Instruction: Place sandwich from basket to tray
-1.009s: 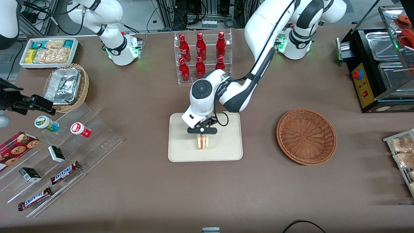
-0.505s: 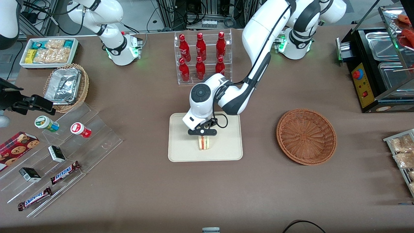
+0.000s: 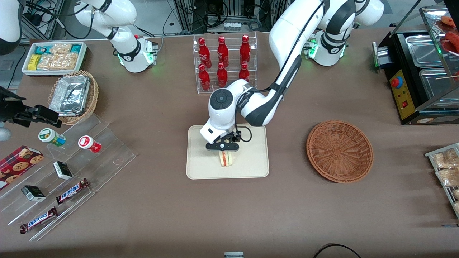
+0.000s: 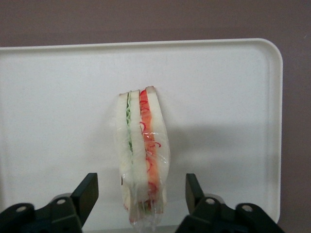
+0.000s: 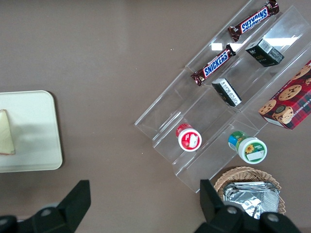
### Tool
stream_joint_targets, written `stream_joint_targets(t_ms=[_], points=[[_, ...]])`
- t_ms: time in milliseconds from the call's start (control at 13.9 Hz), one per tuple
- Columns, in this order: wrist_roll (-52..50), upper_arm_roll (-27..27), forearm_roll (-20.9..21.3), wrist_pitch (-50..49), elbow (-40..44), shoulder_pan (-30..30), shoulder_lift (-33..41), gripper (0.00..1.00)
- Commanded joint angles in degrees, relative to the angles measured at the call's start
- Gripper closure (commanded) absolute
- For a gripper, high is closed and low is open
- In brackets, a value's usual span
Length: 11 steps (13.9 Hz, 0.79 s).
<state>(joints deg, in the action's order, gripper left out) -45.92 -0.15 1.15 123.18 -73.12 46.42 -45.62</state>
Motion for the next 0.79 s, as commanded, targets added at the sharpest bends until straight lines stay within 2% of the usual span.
stream_joint_targets(t_ms=[0, 360, 721], points=[[-1.5, 0.8, 0.9, -6.7, -0.5, -0.4, 5.6, 0.01], [-5.2, 0.7, 0.9, -21.3, -1.4, -6.2, 17.0, 0.01], [-4.3, 0.7, 0.4, -25.6, -9.8, -15.0, 30.4, 0.01]])
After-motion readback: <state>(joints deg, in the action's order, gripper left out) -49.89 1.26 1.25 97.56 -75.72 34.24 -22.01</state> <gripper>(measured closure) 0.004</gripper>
